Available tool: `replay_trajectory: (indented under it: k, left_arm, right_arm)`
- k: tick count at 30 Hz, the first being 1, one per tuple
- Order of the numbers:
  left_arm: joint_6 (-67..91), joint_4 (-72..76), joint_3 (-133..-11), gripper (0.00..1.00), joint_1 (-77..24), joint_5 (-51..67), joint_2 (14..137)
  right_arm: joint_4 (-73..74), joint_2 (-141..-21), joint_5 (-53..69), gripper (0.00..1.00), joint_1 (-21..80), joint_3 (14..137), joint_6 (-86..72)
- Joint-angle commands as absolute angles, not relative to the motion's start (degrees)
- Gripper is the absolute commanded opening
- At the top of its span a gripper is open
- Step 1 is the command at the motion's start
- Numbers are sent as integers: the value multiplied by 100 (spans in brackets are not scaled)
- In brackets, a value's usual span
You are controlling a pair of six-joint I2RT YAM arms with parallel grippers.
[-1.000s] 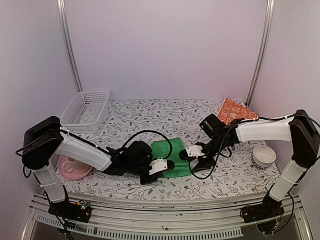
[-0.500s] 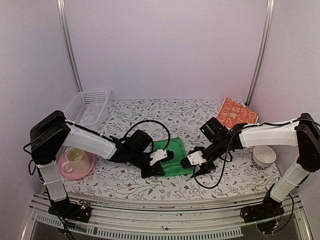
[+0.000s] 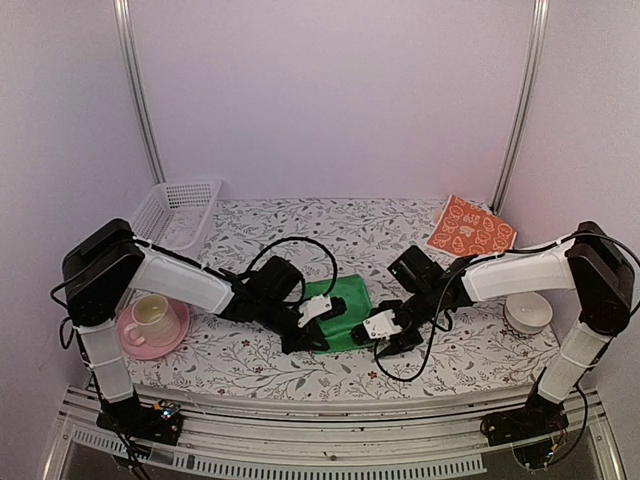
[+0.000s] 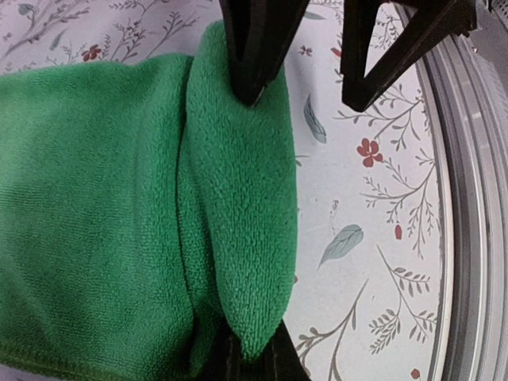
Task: Roll the towels
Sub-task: Roll the towel at the center of the board.
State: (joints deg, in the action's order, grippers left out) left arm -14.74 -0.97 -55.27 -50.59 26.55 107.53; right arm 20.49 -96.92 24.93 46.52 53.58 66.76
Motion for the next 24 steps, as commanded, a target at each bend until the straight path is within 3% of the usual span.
replay_trajectory:
  k: [1,4,13,17,24]
  left_arm:
    - [-1416,-369,-5539,3,-4942,2566,10951]
    - [-1388,-326,-5529,8,-4908,2470,10928]
    - [-1253,31,-5335,44,-4750,2087,10532]
    - [-1215,246,-5120,54,-4741,1780,10257]
    - [-1387,1044,-4303,86,-4769,1316,9428]
  right_arm:
    - [1761,-9819,2149,61,4685,5278,6485]
    - [1713,-9895,2040,60,4689,5287,6431]
    - [1565,-10136,1805,55,4686,5357,6257]
    - [1504,-10241,1682,53,4690,5403,6141]
    - [1489,-10379,1618,48,4678,5497,5992]
